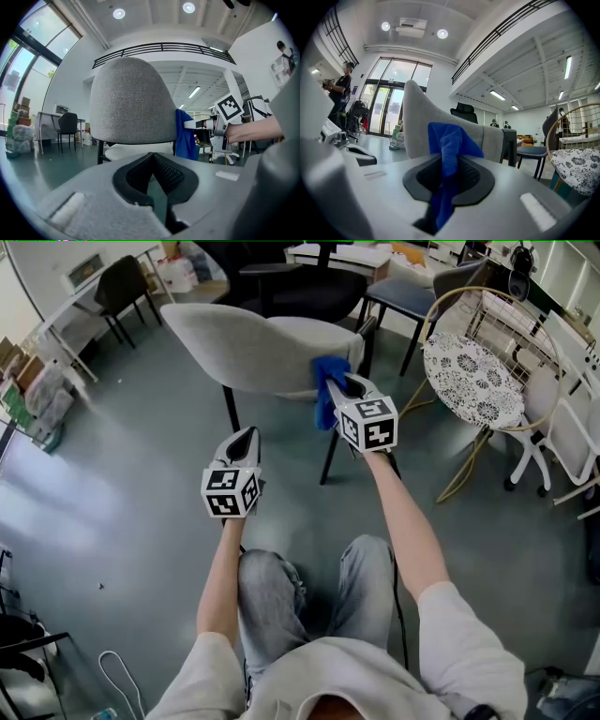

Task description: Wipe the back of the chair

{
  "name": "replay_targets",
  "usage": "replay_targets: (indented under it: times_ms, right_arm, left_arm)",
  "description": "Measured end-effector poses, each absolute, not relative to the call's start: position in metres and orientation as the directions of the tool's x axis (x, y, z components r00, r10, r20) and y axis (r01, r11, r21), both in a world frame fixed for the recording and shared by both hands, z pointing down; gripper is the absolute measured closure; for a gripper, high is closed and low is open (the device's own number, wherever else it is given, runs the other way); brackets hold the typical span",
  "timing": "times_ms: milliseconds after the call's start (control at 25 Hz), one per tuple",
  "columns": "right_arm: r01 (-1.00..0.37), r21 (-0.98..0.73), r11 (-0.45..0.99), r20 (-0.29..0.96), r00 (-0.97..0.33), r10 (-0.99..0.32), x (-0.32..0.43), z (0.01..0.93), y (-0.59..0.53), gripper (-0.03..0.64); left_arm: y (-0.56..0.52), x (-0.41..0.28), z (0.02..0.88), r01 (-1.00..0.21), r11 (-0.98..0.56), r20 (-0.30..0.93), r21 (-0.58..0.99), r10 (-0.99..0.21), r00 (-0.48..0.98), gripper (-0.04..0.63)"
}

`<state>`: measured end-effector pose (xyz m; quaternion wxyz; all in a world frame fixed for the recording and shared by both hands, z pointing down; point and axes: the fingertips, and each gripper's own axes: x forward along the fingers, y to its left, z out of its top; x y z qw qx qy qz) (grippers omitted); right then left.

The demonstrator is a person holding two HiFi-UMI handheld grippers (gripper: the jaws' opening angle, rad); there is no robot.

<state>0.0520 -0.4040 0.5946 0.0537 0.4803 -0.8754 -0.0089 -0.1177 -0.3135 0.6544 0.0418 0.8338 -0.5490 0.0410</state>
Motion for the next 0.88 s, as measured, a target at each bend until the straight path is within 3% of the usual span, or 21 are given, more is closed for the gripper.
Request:
replay_targets:
  times_ms: [880]
  right_arm:
    - [-0.84, 0.024, 0.542, 0.208, -0.526, -0.825, 0.043, 0.674, -0.408, 0.574]
  left_arm:
    - [-0.316, -0.132, 0.663, -0.926, -0.377, 0.135, 0.013, -0.917, 0.375, 0.591]
